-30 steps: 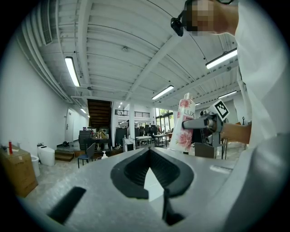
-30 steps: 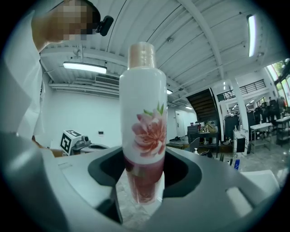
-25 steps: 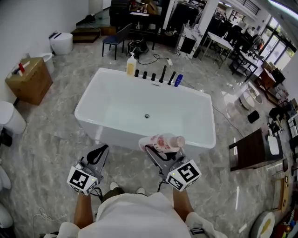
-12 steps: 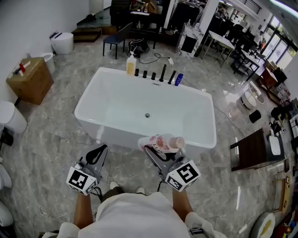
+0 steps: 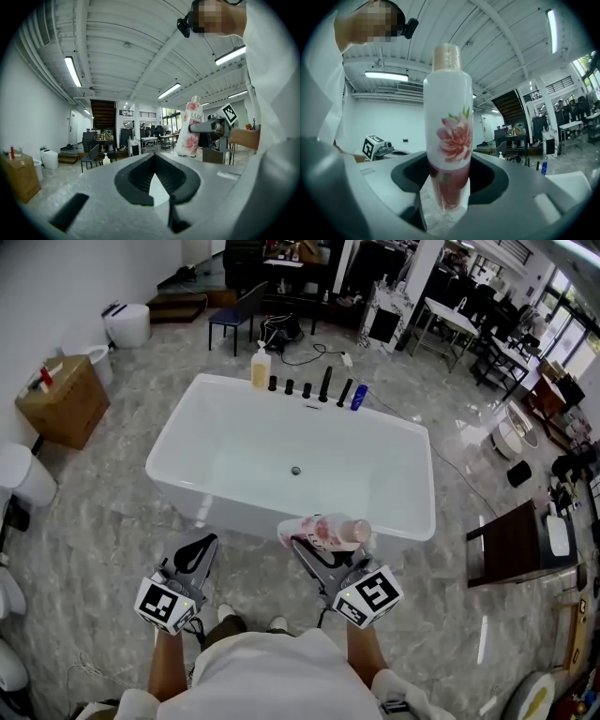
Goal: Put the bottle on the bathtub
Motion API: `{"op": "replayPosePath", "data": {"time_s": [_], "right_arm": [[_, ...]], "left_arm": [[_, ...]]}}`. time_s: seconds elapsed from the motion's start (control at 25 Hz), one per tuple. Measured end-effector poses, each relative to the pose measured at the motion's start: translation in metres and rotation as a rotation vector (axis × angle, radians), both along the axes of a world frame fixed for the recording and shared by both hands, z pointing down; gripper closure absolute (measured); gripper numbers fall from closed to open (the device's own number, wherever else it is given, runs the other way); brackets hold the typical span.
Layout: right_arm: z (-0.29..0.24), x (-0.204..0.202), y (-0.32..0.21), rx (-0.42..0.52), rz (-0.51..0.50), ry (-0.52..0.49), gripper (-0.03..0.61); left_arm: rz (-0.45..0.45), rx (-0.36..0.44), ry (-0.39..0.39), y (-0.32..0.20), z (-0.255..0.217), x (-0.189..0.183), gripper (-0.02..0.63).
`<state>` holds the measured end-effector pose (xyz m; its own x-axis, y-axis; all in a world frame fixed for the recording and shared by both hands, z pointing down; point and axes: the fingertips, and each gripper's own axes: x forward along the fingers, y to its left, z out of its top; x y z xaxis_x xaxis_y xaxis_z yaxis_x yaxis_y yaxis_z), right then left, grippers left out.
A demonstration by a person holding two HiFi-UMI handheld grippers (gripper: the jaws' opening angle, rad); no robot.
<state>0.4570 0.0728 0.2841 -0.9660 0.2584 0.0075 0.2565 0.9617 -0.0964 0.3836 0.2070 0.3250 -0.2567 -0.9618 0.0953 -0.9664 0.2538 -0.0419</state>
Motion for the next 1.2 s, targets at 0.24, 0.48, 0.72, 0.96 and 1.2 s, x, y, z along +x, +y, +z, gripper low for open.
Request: {"op": "replayPosePath", "data": {"time_s": [0.24,0.48,0.72,0.96,1.2], "right_arm": [[0.002,0.013,-0.032,0.004,-0.003,0.000,0.333],[0.014,0.003,-0.055,-0.015,-0.009,0.004,0.333],[0.020,-0.027,-0.064,-0.021,-0.008,-0.005,0.333],[0.034,-0.091,-0.078,-0.024,0.044,0.037,0.332],[0.045,-0.220,-0.091,-0.017,0.110,0.073,0.333]], "left_arm": [[0.000,0.018,0.031,-0.032,0.005,0.010,0.611],[-0.001,0.013,0.019,-0.052,0.008,0.005,0.611],[-0.010,0.031,0.044,-0.057,0.017,-0.031,0.611],[0.039,0.049,0.071,-0.075,0.026,-0.110,0.611],[0.077,0.051,0.082,-0.093,0.042,-0.249,0.611]]}}
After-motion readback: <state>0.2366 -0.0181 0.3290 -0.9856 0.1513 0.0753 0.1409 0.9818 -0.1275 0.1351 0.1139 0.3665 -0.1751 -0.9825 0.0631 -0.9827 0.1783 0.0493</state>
